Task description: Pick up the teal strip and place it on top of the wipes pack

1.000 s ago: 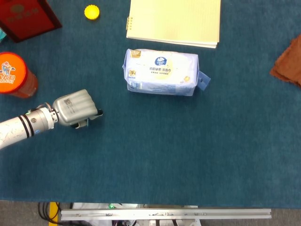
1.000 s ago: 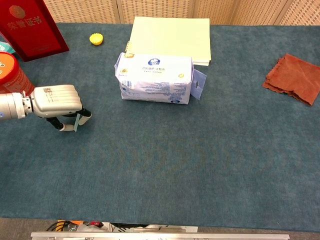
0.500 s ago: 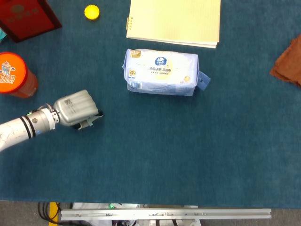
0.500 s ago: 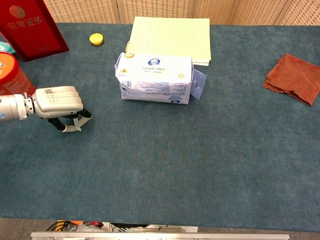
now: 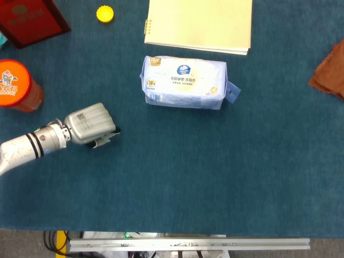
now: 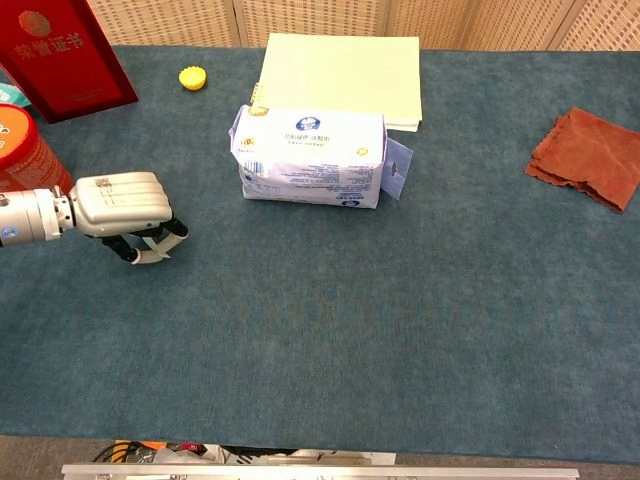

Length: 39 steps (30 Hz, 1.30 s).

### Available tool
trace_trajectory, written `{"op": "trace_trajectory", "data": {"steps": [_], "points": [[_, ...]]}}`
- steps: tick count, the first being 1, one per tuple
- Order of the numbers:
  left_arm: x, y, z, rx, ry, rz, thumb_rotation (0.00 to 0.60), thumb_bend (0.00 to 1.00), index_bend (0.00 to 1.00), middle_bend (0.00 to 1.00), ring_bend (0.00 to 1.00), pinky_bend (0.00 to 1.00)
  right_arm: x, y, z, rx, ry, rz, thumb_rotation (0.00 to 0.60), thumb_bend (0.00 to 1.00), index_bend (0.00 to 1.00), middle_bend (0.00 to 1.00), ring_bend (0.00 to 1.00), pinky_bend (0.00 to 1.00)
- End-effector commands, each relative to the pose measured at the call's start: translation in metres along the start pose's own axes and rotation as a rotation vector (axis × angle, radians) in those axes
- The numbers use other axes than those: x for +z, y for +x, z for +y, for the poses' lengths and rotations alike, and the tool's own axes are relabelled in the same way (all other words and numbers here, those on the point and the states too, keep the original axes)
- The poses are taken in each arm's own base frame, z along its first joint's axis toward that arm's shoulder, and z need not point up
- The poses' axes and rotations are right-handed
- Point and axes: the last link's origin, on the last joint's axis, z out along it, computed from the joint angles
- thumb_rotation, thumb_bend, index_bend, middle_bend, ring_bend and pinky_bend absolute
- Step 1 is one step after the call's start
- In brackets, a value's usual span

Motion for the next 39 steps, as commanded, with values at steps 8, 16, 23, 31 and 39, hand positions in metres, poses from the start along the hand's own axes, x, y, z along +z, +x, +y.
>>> {"op": "trace_trajectory", "data": {"steps": [8,16,23,31,39], "points": [[-0.008,0.013,-0.003,0.025,0.017,0.032,0.600,0.37,0.62,1.00,0.97,0.90,0.003,-0.003,0.002,0.013,0.007,0.003,0.600,0.26,0.30,0.37,0.33,0.35],[-0.022,0.048,-0.005,-0.013,0.040,0.102,0.600,0.37,0.62,1.00,0.97,0.90,0.007,-0.007,0.000,0.027,0.036,-0.006,0.600,0.26,0.30,0.37,0.33,0.35],[-0.027,0.084,0.003,-0.004,0.035,0.165,0.600,0.37,0.62,1.00,0.97,0.90,0.011,-0.011,-0.004,0.040,0.063,-0.012,0.600,0.26,0.30,0.37,0.33,0.35],[-0.010,0.105,0.013,0.073,-0.014,0.173,0.600,0.37,0.62,1.00,0.97,0.90,0.012,-0.013,-0.007,0.045,0.079,-0.015,0.600,0.26,0.30,0.37,0.33,0.35],[0.008,0.122,0.021,0.165,-0.022,0.187,0.600,0.37,0.62,1.00,0.97,0.90,0.015,-0.019,-0.008,0.054,0.086,-0.029,0.600,0.26,0.30,0.37,0.34,0.35]]}}
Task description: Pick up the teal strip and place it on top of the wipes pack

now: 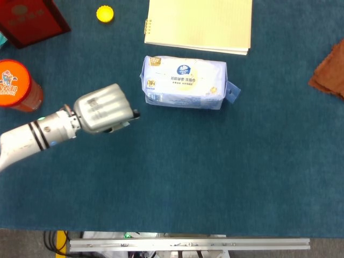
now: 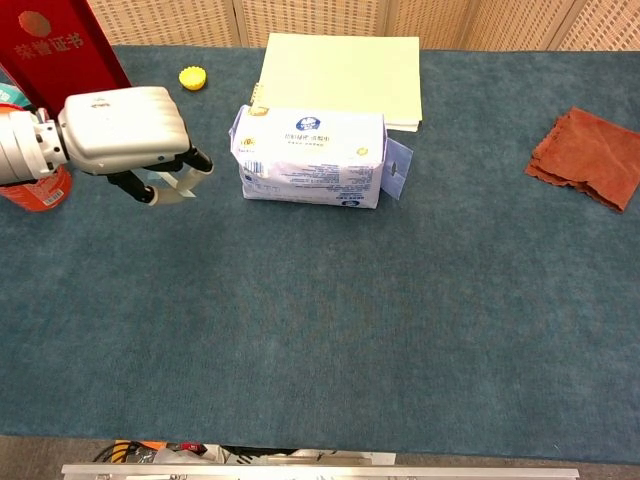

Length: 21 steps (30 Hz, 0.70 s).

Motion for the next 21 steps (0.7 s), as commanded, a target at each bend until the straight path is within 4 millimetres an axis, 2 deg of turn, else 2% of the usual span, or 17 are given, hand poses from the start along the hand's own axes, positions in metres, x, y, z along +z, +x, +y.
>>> {"op": "trace_trajectory", "data": {"steps": [1,14,21], "points": [[0.010,0.008,0.002,0.030,-0.014,0.005,0.600,0.37,0.62,1.00,0.97,0.90,0.001,-0.002,-0.001,0.002,0.007,-0.008,0.600,0.26,0.30,0.37,0.34,0.35],[0.043,0.033,-0.001,0.100,-0.038,0.016,0.600,0.37,0.62,1.00,0.97,0.90,0.003,-0.006,0.004,-0.004,0.004,-0.017,0.600,0.26,0.30,0.37,0.34,0.35],[0.058,0.038,0.000,0.090,-0.045,0.016,0.600,0.37,0.62,1.00,0.97,0.90,0.002,-0.001,0.005,-0.011,0.002,-0.006,0.600,0.26,0.30,0.37,0.34,0.35]]}}
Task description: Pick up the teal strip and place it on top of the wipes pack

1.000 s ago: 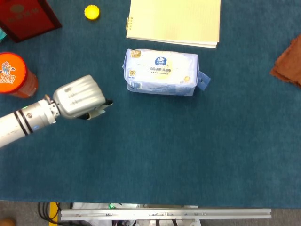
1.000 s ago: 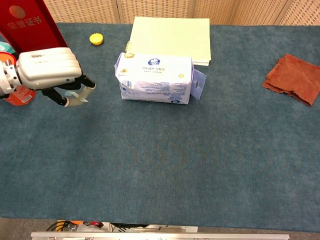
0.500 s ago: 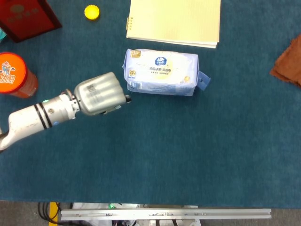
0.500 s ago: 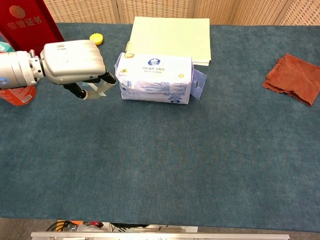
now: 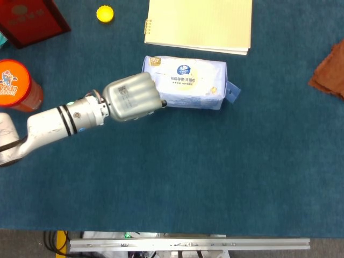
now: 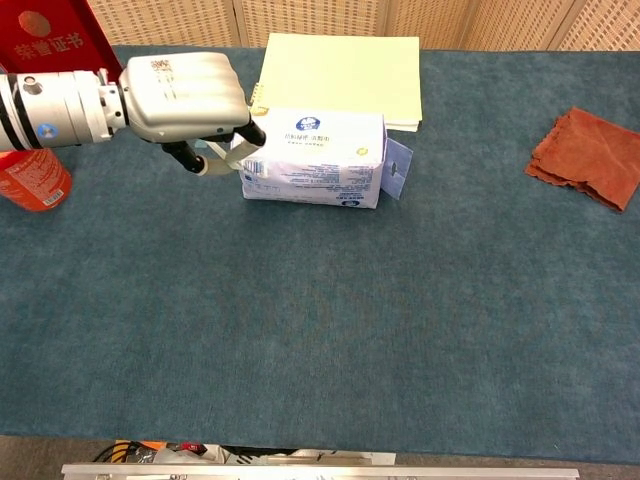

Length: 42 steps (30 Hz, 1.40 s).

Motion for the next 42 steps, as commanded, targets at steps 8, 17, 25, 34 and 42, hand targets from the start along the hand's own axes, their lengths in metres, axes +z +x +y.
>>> {"op": "trace_trajectory", "data": {"steps": [8,17,25,34,42], "points": [[0.027,0.003,-0.003,-0.014,0.003,-0.007,0.600,0.37,0.62,1.00,0.97,0.90,-0.003,0.003,0.004,-0.005,-0.019,0.002,0.600,0.26,0.30,0.37,0.34,0.35],[0.049,0.003,-0.010,-0.006,0.016,-0.020,0.600,0.37,0.62,1.00,0.97,0.90,-0.003,0.000,0.008,-0.002,-0.030,-0.005,0.600,0.26,0.30,0.37,0.35,0.35],[0.071,0.002,-0.010,-0.014,0.026,-0.026,0.600,0.37,0.62,1.00,0.96,0.90,-0.003,0.000,0.010,-0.004,-0.039,0.000,0.600,0.26,0.30,0.37,0.35,0.35],[0.093,-0.002,-0.003,0.038,-0.005,-0.048,0.600,0.37,0.61,1.00,0.96,0.90,-0.005,0.000,0.014,-0.004,-0.053,0.001,0.600,0.26,0.30,0.37,0.36,0.35],[0.106,0.000,0.002,0.065,-0.018,-0.050,0.600,0.37,0.60,1.00,0.96,0.90,-0.007,0.001,0.015,-0.002,-0.059,0.004,0.600,0.26,0.30,0.37,0.36,0.35]]}}
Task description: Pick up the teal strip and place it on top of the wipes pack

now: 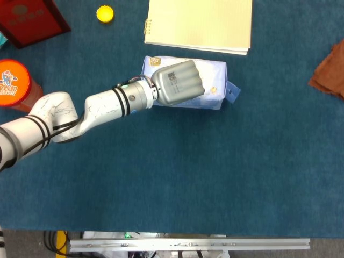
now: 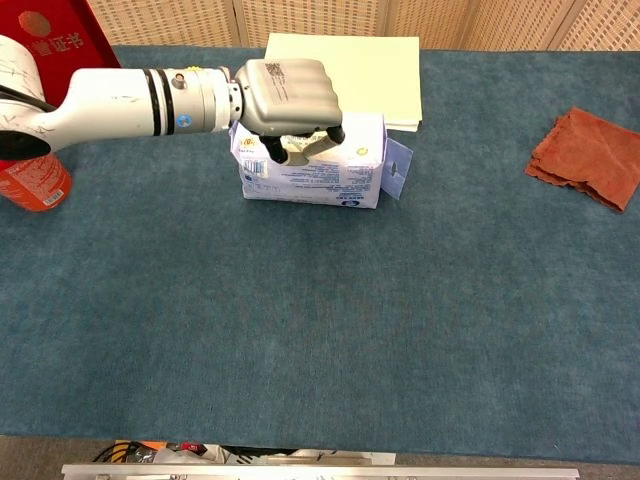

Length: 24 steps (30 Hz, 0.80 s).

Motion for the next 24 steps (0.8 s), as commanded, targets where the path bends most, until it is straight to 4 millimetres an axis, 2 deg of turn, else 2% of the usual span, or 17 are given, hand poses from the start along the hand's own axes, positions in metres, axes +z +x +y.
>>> {"op": "trace_trajectory", "data": {"steps": [1,24], "points": [[0.0022,0.0004,-0.0002,-0.005,0.004,0.000,0.600,0.37,0.59,1.00,0.96,0.90,-0.0007,0.0005,0.0009,-0.001,-0.004,0.001,0.600,0.26,0.30,0.37,0.36,0.35],[-0.0027,-0.0013,-0.0075,-0.004,0.047,-0.046,0.600,0.37,0.50,1.00,0.95,0.90,-0.0052,0.0026,0.0054,0.006,-0.013,0.011,0.600,0.26,0.30,0.37,0.38,0.35]]}}
